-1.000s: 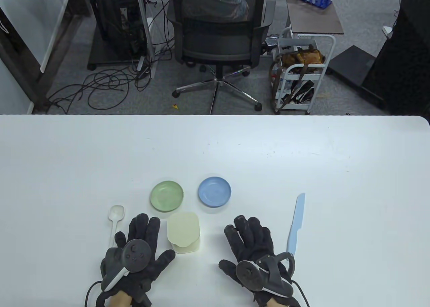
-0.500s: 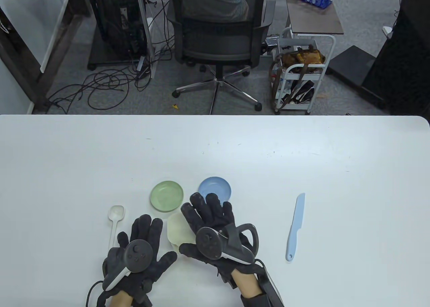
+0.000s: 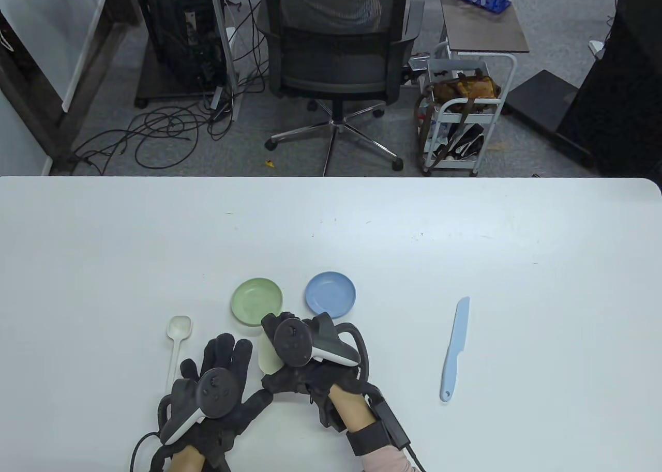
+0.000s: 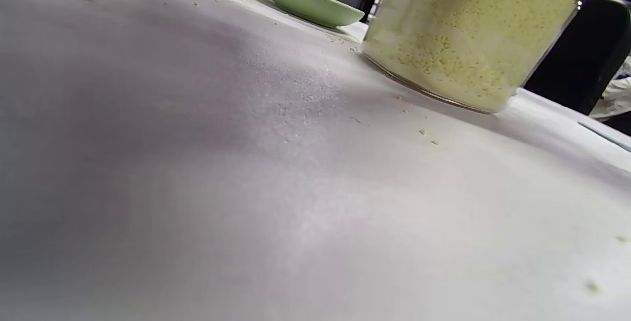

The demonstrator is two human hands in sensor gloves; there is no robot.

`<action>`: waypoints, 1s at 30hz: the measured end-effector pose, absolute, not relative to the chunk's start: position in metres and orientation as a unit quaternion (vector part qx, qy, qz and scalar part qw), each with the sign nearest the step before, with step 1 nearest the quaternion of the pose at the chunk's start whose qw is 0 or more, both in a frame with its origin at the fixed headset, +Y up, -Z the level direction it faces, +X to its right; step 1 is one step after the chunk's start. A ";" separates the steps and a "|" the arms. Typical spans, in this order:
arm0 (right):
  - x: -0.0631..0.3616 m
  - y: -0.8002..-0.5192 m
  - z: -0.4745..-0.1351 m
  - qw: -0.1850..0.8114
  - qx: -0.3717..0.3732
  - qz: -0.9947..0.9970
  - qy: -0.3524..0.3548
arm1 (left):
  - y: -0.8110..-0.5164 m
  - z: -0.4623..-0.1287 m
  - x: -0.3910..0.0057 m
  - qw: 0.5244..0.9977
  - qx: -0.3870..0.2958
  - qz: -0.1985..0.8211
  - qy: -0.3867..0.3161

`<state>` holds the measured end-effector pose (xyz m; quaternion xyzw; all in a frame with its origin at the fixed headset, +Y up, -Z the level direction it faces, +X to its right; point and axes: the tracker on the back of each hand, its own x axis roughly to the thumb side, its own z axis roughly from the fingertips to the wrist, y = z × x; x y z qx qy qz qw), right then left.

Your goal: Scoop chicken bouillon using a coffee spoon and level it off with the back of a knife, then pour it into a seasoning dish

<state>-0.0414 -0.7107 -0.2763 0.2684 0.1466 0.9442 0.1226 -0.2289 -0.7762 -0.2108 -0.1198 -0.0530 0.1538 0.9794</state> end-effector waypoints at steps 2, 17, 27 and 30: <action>-0.031 -0.704 -0.273 0.118 0.271 0.948 0.122 | -0.776 -0.211 -0.228 0.979 -0.119 0.154 -0.054; 0.028 -0.701 -0.252 0.062 0.269 0.954 0.113 | -0.775 -0.211 -0.228 0.979 -0.121 0.158 -0.053; 0.028 -0.726 -0.255 0.084 0.293 0.937 0.172 | -0.759 -0.206 -0.194 0.972 -0.071 0.191 -0.121; 0.027 -0.725 -0.256 0.084 0.290 0.935 0.187 | -0.753 -0.212 -0.170 0.967 -0.082 0.195 -0.143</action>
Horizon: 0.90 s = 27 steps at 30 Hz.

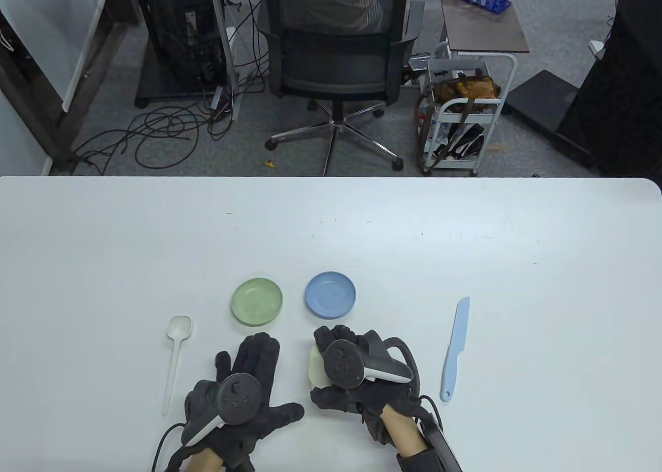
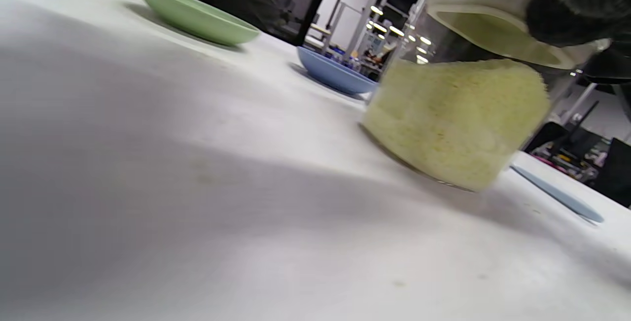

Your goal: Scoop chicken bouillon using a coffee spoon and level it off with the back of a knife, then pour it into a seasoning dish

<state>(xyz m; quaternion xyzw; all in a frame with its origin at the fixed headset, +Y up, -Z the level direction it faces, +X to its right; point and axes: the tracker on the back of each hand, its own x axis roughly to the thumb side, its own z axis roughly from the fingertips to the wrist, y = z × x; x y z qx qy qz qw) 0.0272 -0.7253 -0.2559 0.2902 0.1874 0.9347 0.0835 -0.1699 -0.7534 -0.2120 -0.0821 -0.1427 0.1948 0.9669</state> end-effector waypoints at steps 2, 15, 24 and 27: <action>0.027 -0.726 -0.256 0.085 0.290 0.933 0.194 | -0.753 -0.218 -0.152 0.964 -0.094 0.193 -0.156; 0.024 -0.725 -0.258 0.083 0.286 0.931 0.211 | -0.773 -0.243 -0.121 0.948 -0.080 0.257 -0.170; 0.018 -0.721 -0.265 0.088 0.276 0.917 0.274 | -0.772 -0.247 -0.124 0.951 -0.062 0.248 -0.175; 0.018 -0.719 -0.269 0.095 0.275 0.912 0.290 | -0.773 -0.250 -0.124 0.949 -0.066 0.251 -0.181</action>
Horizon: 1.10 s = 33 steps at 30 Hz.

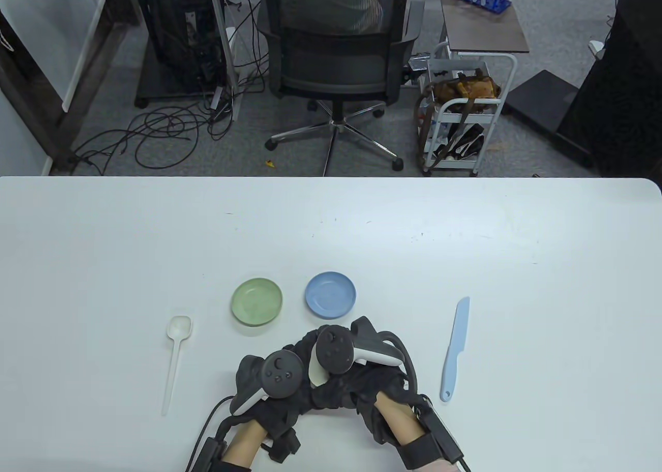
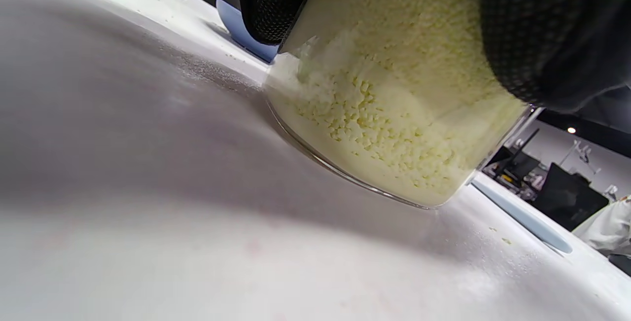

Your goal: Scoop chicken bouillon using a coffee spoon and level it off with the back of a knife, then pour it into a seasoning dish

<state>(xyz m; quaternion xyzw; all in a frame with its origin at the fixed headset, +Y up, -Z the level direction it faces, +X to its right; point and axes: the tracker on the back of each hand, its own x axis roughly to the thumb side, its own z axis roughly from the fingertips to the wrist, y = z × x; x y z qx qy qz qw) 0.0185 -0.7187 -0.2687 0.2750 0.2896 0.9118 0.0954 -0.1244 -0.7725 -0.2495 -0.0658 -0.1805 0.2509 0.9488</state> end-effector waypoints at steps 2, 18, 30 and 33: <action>0.020 -0.716 -0.271 0.113 0.276 0.907 0.297 | -0.772 -0.250 -0.125 0.948 -0.067 0.251 -0.182; 0.056 -0.692 -0.279 0.289 0.298 0.870 0.267 | -0.772 -0.250 -0.126 0.948 -0.065 0.249 -0.185; 0.123 -0.728 -0.272 0.135 0.156 0.956 0.207 | -0.772 -0.250 -0.126 0.948 -0.070 0.249 -0.187; 0.119 -0.745 -0.270 0.087 0.164 0.958 0.220 | -0.772 -0.249 -0.126 0.948 -0.070 0.249 -0.187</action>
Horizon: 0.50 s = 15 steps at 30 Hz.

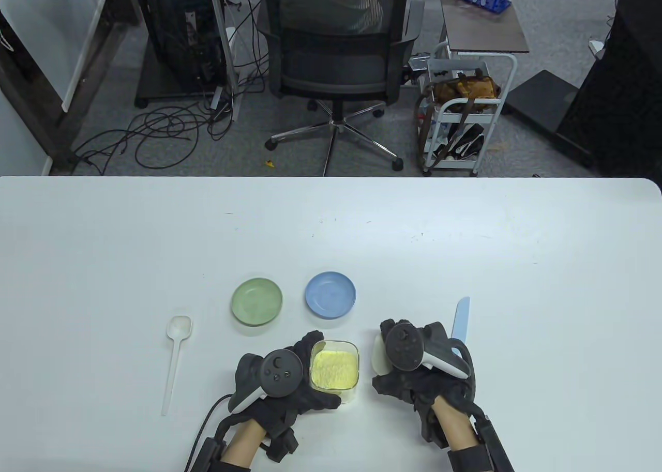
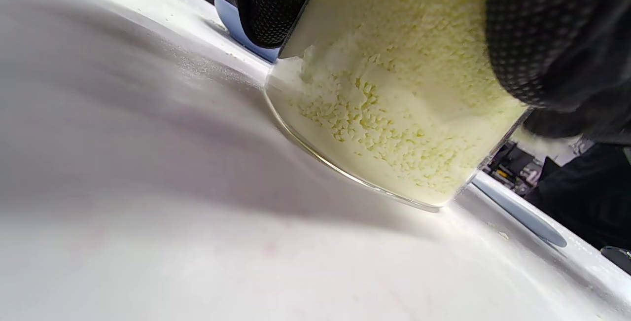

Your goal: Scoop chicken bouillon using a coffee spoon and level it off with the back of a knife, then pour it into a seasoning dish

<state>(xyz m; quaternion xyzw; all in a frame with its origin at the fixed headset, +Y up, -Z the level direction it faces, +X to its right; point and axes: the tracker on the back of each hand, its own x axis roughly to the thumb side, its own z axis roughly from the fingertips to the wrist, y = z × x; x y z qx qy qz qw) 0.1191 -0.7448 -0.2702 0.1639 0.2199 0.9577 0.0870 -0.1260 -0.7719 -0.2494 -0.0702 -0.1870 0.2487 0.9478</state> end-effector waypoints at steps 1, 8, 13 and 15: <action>0.116 -0.753 -0.269 0.076 0.173 0.956 0.223 | -0.772 -0.249 -0.126 0.948 -0.070 0.249 -0.187; 0.113 -0.775 -0.270 0.045 0.173 0.951 0.252 | -0.772 -0.249 -0.126 0.947 -0.073 0.250 -0.188; 0.112 -0.787 -0.268 0.043 0.185 0.941 0.281 | -0.772 -0.249 -0.126 0.947 -0.074 0.250 -0.188; 0.115 -0.789 -0.269 0.041 0.182 0.935 0.303 | -0.772 -0.249 -0.126 0.947 -0.074 0.250 -0.188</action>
